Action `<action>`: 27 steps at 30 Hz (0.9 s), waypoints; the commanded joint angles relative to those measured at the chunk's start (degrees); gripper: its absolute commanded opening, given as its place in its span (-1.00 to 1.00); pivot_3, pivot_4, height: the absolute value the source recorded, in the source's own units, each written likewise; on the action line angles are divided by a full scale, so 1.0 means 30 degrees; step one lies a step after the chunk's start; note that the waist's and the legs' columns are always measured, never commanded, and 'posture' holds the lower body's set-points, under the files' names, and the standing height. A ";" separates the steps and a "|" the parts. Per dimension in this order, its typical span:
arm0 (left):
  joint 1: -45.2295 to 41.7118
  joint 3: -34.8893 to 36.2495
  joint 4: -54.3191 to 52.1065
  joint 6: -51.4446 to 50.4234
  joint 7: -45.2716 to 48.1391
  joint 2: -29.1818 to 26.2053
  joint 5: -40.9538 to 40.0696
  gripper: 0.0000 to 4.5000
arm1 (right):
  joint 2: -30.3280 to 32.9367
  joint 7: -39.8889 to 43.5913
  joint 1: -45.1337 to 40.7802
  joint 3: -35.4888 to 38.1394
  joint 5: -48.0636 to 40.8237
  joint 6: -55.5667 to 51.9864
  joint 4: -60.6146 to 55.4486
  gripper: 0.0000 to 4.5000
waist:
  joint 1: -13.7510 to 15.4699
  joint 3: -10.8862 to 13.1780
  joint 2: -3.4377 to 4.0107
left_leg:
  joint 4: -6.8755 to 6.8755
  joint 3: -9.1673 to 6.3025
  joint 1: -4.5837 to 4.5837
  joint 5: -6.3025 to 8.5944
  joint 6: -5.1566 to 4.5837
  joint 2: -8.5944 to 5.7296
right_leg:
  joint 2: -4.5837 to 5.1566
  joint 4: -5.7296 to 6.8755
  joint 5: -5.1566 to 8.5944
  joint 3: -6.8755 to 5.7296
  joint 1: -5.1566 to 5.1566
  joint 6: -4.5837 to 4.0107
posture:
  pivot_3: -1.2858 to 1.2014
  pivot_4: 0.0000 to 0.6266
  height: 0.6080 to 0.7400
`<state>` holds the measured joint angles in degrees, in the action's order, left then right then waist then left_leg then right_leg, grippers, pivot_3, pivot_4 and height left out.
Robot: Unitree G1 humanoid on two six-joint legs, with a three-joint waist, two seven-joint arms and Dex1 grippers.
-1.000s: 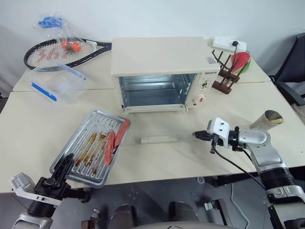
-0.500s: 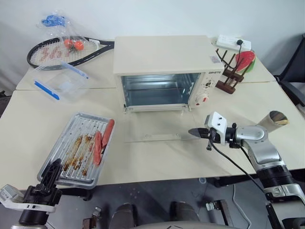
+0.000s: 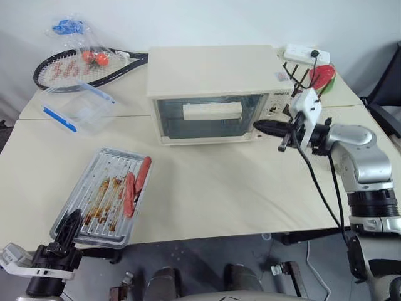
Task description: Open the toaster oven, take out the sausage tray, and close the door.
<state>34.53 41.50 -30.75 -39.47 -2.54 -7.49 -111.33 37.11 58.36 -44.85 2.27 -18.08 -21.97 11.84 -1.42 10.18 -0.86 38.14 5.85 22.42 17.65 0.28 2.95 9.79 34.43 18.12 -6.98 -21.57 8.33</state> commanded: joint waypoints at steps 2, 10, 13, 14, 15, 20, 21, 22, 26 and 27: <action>0.0129 -0.0169 -0.0362 -0.0256 0.0160 -0.0300 -0.0556 -1.00 | -0.0261 -0.0398 -0.1310 0.0705 -0.0574 -0.0170 0.0600 -0.99 | 0.0002 0.0000 0.0001 | -0.0001 0.0007 0.0002 0.0001 -0.0002 0.0000 | 0.0000 0.0012 -0.0001 -0.0003 0.0000 0.0001 | 0.03 -0.52 1.00; -0.1225 -0.1944 0.1011 -0.2031 -0.0335 -0.2159 -0.0556 -1.00 | 0.1553 0.1844 0.1172 0.0302 -0.2154 -0.3282 -0.3640 -0.99 | 0.0309 0.0005 0.0011 | -0.0011 0.0050 0.0019 0.0010 -0.0015 -0.0001 | -0.0004 0.0019 -0.0003 -0.0007 -0.0001 0.0006 | 0.03 -0.52 1.00; -0.3284 -0.2952 0.2421 -0.3273 -0.0805 -0.3437 -0.0556 -1.00 | 0.2297 0.2209 0.2755 0.0475 -0.3202 -0.4927 -0.5773 -0.99 | 0.0483 0.0007 0.0018 | -0.0003 0.0041 0.0014 0.0011 -0.0015 0.0001 | -0.0006 0.0032 -0.0003 -0.0002 -0.0003 0.0006 | 0.03 -0.52 1.00; -0.3803 -0.3108 0.2893 -0.3718 -0.0855 -0.3841 -0.0556 -1.00 | 0.2584 0.2407 0.3243 0.0376 -0.3277 -0.5082 -0.6372 -0.99 | 0.0516 0.0006 0.0018 | 0.0004 0.0035 0.0014 0.0011 -0.0015 0.0003 | -0.0006 0.0035 -0.0003 -0.0003 -0.0004 0.0006 | 0.03 -0.52 1.00; -0.4375 -0.3284 0.3418 -0.4232 -0.0836 -0.4271 -0.0556 -1.00 | 0.2831 0.2568 0.3710 0.0298 -0.3264 -0.5004 -0.6930 -0.99 | 0.0528 0.0006 0.0018 | 0.0008 0.0026 0.0014 0.0011 -0.0015 0.0001 | -0.0006 0.0035 -0.0003 -0.0003 -0.0002 0.0006 | 0.03 -0.52 1.00; -0.8991 -0.5419 0.7334 -0.7828 -0.0489 -0.6991 -0.0556 -1.00 | 0.3651 0.2619 0.5322 0.0444 -0.3169 -0.4942 -0.8445 -0.99 | 0.0494 0.0009 0.0029 | -0.0013 0.0017 0.0001 0.0011 -0.0013 -0.0006 | -0.0012 0.0042 -0.0006 0.0010 -0.0004 0.0012 | 0.03 -0.52 1.00; -1.0164 -0.6135 0.8370 -0.8569 -0.0562 -0.7559 -0.0556 -1.00 | 0.3761 0.2584 0.5639 0.0505 -0.3069 -0.4770 -0.8600 -0.99 | 0.0520 0.0009 0.0030 | -0.0011 0.0034 0.0004 0.0008 -0.0007 -0.0003 | -0.0022 0.0047 -0.0006 0.0007 -0.0008 0.0012 | 0.03 -0.52 1.00; -1.1470 -0.6825 0.9537 -0.9263 -0.0537 -0.7915 -0.0556 -1.00 | 0.3793 0.2435 0.5906 0.0613 -0.3011 -0.4656 -0.8715 -0.99 | 0.0644 0.0008 0.0030 | -0.0010 0.0053 0.0000 0.0007 -0.0005 -0.0004 | -0.0022 0.0068 -0.0006 0.0008 -0.0007 0.0013 | 0.03 -0.52 1.00; -1.5443 -0.9089 1.3377 -1.1344 -0.0224 -0.9262 -0.0556 -1.00 | 0.3773 0.1516 0.6734 0.1242 -0.2857 -0.4401 -0.9169 -0.99 | 0.0745 0.0008 0.0026 | -0.0005 0.0130 -0.0002 0.0001 0.0004 -0.0011 | -0.0024 0.0081 -0.0016 0.0018 -0.0007 0.0032 | 0.03 -0.52 1.00; -1.6185 -0.9680 1.4026 -1.1902 0.0015 -0.9528 -0.0556 -1.00 | 0.3819 0.1323 0.6932 0.1421 -0.2933 -0.4427 -0.9345 -0.99 | 0.0756 0.0008 0.0027 | -0.0006 0.0151 0.0000 0.0000 0.0005 -0.0012 | -0.0025 0.0084 -0.0016 0.0014 -0.0011 0.0032 | 0.03 -0.52 1.00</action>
<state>-12.68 13.91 9.56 -72.67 -4.77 -35.41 -111.42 47.63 63.27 -24.14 3.73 -26.41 -36.08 -13.84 0.84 10.20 -0.78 38.10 6.35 22.41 17.64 0.31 2.92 9.72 34.68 18.07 -6.93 -21.64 8.42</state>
